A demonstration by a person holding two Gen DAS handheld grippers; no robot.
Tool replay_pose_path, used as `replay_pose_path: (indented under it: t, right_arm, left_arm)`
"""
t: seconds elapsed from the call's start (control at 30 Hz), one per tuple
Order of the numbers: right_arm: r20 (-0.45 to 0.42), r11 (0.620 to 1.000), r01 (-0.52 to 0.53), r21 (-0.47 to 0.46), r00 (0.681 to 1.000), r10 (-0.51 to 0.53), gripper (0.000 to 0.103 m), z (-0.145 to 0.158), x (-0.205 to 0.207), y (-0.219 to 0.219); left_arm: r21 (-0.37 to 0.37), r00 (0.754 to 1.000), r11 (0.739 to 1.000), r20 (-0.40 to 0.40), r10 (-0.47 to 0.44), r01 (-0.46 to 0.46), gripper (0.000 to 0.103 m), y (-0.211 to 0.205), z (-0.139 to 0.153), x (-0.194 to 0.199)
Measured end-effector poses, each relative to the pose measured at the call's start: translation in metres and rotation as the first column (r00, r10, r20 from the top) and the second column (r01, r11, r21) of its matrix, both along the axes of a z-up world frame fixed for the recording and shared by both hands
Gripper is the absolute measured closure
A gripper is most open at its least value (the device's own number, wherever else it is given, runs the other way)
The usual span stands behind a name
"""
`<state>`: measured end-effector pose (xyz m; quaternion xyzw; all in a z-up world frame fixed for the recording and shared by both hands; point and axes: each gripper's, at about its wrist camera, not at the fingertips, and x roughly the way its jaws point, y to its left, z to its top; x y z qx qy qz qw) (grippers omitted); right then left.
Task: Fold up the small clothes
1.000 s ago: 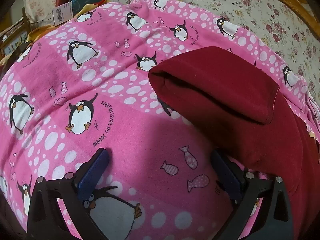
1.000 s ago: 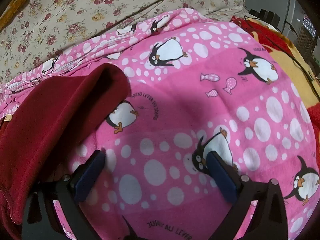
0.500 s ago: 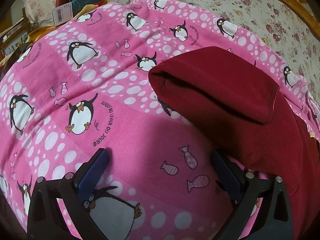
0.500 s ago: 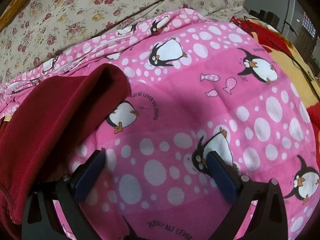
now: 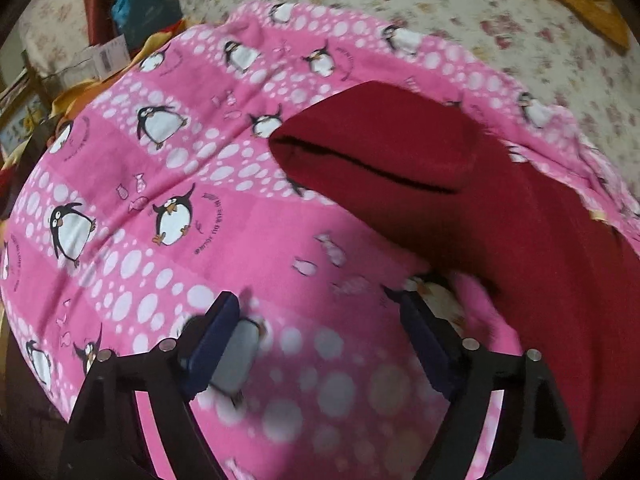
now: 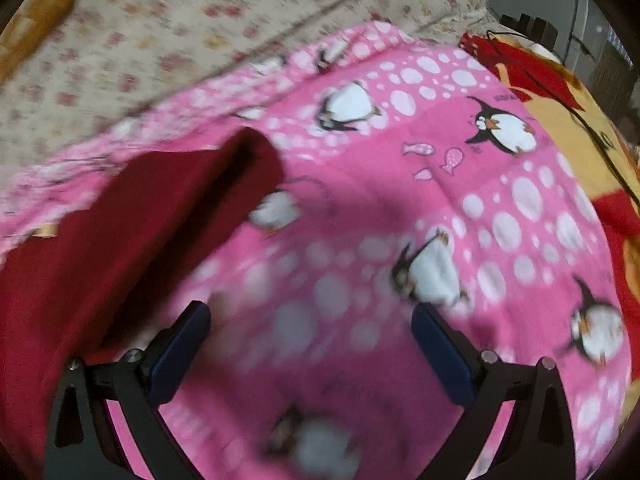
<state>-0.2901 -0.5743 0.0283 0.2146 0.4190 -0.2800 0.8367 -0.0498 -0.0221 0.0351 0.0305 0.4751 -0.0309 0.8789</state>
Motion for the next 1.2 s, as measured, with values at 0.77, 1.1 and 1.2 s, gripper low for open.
replay_pose_path:
  t: [0.77, 1.1, 1.2]
  right_arm:
    - [0.07, 0.88, -0.47, -0.066, 0.878, 0.474, 0.001, 0.078, 0.014, 0.27]
    - [0.129, 0.901, -0.434, -0.005, 0.893, 0.431, 0.001, 0.074, 0.037, 0.297]
    - [0.16, 0.902, -0.42, 0.099, 0.902, 0.402, 0.001, 0.072, 0.045, 0.302]
  left_arm:
    - [-0.071, 0.962, 0.967, 0.145, -0.231, 0.243, 0.052, -0.054, 0.045, -0.061]
    - [-0.107, 0.958, 0.961, 0.158, -0.238, 0.256, 0.053, -0.053, 0.051, -0.061]
    - [-0.093, 0.954, 0.96, 0.17, -0.246, 0.264, 0.054, -0.054, 0.052, -0.062]
